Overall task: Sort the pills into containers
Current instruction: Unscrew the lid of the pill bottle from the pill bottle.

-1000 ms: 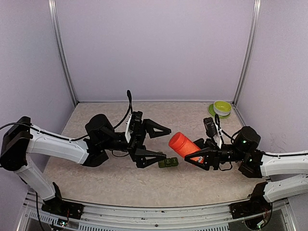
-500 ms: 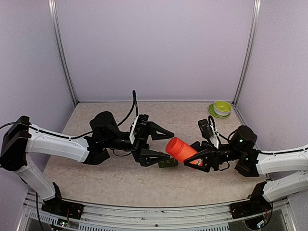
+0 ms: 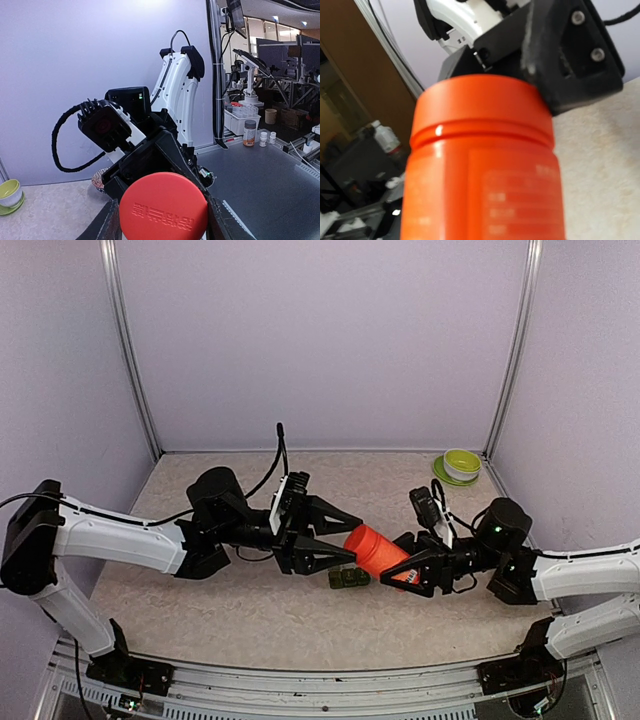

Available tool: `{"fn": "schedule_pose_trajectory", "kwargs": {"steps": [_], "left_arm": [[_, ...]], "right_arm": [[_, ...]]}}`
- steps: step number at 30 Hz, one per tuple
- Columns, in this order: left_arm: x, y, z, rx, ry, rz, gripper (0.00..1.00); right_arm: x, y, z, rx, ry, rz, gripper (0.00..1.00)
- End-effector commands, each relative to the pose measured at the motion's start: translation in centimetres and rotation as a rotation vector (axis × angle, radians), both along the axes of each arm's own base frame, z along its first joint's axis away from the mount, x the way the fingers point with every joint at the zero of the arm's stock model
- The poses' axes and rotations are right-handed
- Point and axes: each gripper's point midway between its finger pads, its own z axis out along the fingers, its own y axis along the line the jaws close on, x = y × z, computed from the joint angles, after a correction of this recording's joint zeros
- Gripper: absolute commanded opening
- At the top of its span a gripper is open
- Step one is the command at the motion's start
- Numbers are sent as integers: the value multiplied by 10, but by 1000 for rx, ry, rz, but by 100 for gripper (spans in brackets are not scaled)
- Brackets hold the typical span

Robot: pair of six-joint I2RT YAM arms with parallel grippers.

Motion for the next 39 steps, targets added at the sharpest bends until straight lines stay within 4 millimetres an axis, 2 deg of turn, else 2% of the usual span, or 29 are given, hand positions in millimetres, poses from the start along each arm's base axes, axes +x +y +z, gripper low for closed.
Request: {"fn": "schedule_pose_trajectory", "kwargs": {"steps": [1, 5, 11, 14, 17, 21, 25, 30, 32, 39], "left_arm": [[10, -17, 5, 42, 184, 29, 37], [26, -31, 8, 91, 360, 161, 38], [32, -36, 4, 119, 616, 216, 36], [31, -38, 2, 125, 690, 209, 36], [27, -39, 8, 113, 684, 182, 39], [24, -35, 16, 82, 622, 175, 52], [17, -32, 28, 49, 547, 142, 70], [9, -33, 36, 25, 496, 90, 94], [5, -35, 37, 21, 485, 71, 97], [1, -35, 36, 21, 471, 64, 95]], "right_arm": [[16, 6, 7, -34, -151, -98, 25], [38, 0, 2, -91, -269, -257, 24], [62, -9, 0, -145, -343, -418, 24], [69, -13, -1, -164, -370, -485, 23], [68, -15, 3, -155, -378, -487, 23], [53, -11, 11, -114, -361, -415, 23], [38, -5, 17, -78, -331, -337, 23], [29, 8, 18, -58, -314, -290, 23], [29, 12, 17, -54, -307, -284, 23], [38, 18, 10, -51, -248, -324, 23]]}}
